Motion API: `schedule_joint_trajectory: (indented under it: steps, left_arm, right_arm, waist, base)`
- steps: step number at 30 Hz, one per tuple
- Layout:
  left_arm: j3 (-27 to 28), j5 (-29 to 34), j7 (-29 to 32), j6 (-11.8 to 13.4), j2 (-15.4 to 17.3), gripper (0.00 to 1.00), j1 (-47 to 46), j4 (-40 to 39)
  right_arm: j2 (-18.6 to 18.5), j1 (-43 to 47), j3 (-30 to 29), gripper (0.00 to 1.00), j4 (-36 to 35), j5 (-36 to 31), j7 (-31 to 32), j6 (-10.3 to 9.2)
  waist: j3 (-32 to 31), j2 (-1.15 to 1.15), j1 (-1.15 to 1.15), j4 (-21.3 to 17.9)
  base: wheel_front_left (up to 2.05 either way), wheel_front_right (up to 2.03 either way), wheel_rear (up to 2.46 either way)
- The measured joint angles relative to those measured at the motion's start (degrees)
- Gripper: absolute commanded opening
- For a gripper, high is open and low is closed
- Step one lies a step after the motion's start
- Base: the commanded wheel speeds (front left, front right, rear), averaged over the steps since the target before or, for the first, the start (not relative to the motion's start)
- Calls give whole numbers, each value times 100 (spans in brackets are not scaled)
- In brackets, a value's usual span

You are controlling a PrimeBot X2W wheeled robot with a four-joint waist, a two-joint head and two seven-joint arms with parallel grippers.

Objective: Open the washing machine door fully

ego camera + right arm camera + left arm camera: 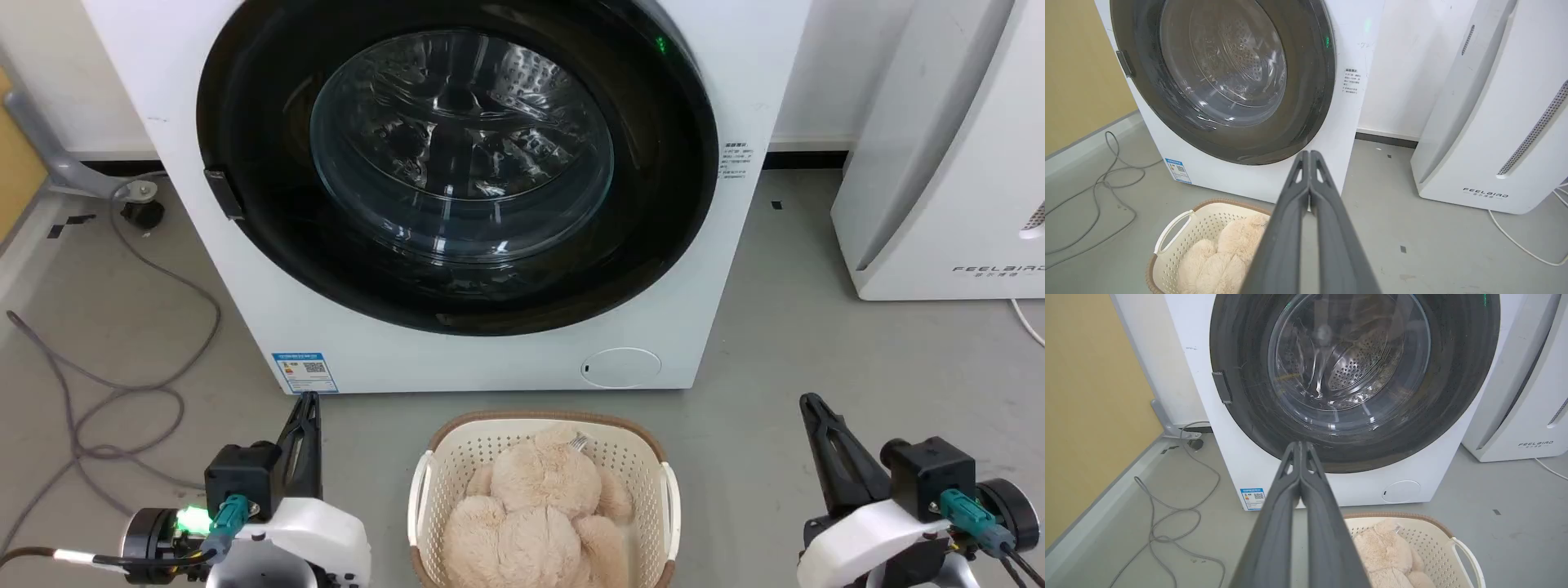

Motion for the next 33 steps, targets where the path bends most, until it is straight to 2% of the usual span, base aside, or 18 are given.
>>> schedule_joint_trajectory:
  steps: [11,12,20,21,22,28,33]
  left_arm:
    - [0,0,0,0,0,0,1,0]
    - [1,0,0,0,0,100,1,0]
    - [-33,-4,-11,8,0,100,-4,37]
    - [-48,-8,-25,7,0,100,-6,51]
    - [-62,-16,-41,8,0,100,-7,63]
    - [-113,-63,-108,8,-1,100,-23,130]
    - [-149,-115,-164,8,-1,100,-30,159]
  right_arm:
    - [0,0,1,0,-1,0,0,0]
    - [0,0,1,100,-1,0,0,0]
    - [0,-2,-13,100,25,11,-12,-1]
    - [0,-2,-15,13,31,13,-32,-1]
    - [0,-2,-20,0,31,26,-36,-1]
    - [0,-2,-42,0,31,152,-111,-1]
    - [0,-2,-76,0,37,541,-168,-1]
  waist:
    - [0,0,1,0]
    - [0,0,1,0]
    - [3,0,1,-8]
    - [3,0,1,-9]
    - [4,0,1,-11]
    - [11,0,1,-21]
    - [17,0,1,-24]
  base:
    - [0,0,0]
    - [0,0,0]
    - [0,0,0]
    - [0,0,0]
    - [0,0,0]
    - [0,0,0]
    - [0,0,0]
